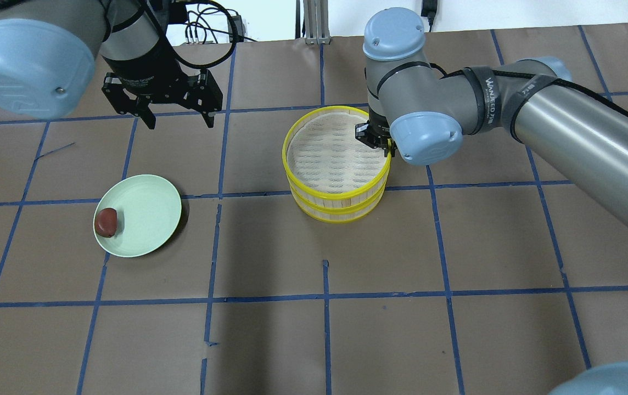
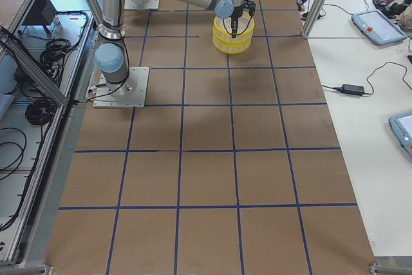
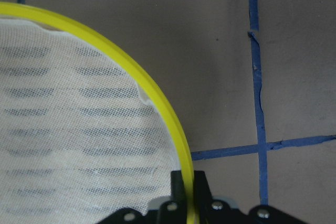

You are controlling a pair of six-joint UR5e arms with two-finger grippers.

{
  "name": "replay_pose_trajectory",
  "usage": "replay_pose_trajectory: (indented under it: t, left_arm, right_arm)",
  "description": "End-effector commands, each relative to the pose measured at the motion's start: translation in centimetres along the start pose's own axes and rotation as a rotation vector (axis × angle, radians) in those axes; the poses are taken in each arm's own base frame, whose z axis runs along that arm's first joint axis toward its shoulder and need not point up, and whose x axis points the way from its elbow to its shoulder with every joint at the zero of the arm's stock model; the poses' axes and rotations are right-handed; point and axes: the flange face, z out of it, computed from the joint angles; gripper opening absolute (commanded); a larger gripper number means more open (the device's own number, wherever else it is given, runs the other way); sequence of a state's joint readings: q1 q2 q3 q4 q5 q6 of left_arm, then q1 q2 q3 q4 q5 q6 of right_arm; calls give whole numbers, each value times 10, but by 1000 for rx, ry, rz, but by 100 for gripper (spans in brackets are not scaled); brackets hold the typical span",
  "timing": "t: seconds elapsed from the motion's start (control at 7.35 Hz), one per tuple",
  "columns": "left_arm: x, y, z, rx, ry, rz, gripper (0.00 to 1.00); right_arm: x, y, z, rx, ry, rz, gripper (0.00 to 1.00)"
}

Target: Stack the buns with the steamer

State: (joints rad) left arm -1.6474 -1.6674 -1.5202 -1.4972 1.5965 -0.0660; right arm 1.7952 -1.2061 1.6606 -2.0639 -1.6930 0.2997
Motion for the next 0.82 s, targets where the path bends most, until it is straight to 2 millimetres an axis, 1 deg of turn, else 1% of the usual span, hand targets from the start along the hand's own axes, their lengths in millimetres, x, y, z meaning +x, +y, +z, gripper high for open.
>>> replay_pose_trajectory:
  t: [0.0,0.14,0.27,0.41,0.54,0.68]
  left_arm:
    - [0,0,0,0,1,0,97]
    - [0,0,0,0,1,0,97]
    - [-1,0,0,0,1,-1,97]
    - [0,0,0,0,0,0,97]
    - [-1,0,0,0,0,-1,98]
    - [-1,0,0,0,-2,0,98]
  right_arm:
    - [0,1,2,-4,0,1,10]
    - [0,1,0,-2,-5,1,42]
    - [3,2,-4,-8,-8,2,99]
    - [9,0,-16,9,-16,15,100]
    - [17,8,-42,21,-21,20,100]
    - [29,9,-55,23,-19,19,100]
